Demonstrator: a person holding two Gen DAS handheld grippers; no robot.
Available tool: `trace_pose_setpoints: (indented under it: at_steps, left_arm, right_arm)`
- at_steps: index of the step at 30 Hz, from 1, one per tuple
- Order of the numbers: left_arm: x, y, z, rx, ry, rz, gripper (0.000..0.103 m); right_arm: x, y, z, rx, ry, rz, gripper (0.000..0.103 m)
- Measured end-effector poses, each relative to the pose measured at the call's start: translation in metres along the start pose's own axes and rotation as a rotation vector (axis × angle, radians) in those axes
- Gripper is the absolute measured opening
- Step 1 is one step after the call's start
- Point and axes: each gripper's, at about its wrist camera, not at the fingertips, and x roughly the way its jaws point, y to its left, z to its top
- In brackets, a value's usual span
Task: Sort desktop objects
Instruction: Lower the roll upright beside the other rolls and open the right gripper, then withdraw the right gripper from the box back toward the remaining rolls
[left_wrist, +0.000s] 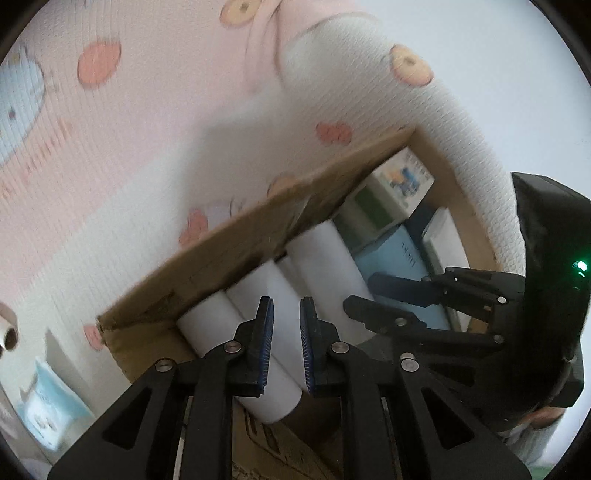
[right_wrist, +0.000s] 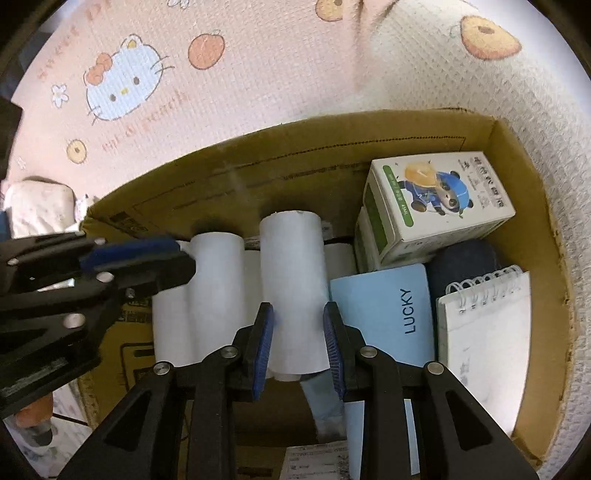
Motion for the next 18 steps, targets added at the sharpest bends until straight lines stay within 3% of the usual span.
trace_pose_setpoints:
  at_steps: [2,7,12,18]
  left_arm:
    - [0.000,0.000,0.000,0.004,-0.006,0.010,0.015]
    - [0.004,-0.007,-0.004,0.036,-0.009,0.041,0.015]
    - [0.000,-0.005,-0.003,0.038,-0.051,0.004,0.015]
    - [-0.028,-0.012,-0.012,0.091,-0.213,-0.028,0.011]
  right_arm:
    - [0.000,0.004,-0.003,-0.013,0.002,0.039,0.024]
    - [-0.001,0.016,-0.006,-0.052,0.004,0.009,0.024]
    - [-0.005,0.016,-0.010,-0.022,0.000,0.022,0.024]
    - [-0.036,0.042,-0.023,-0.064,-0.068,-0.048,0.024]
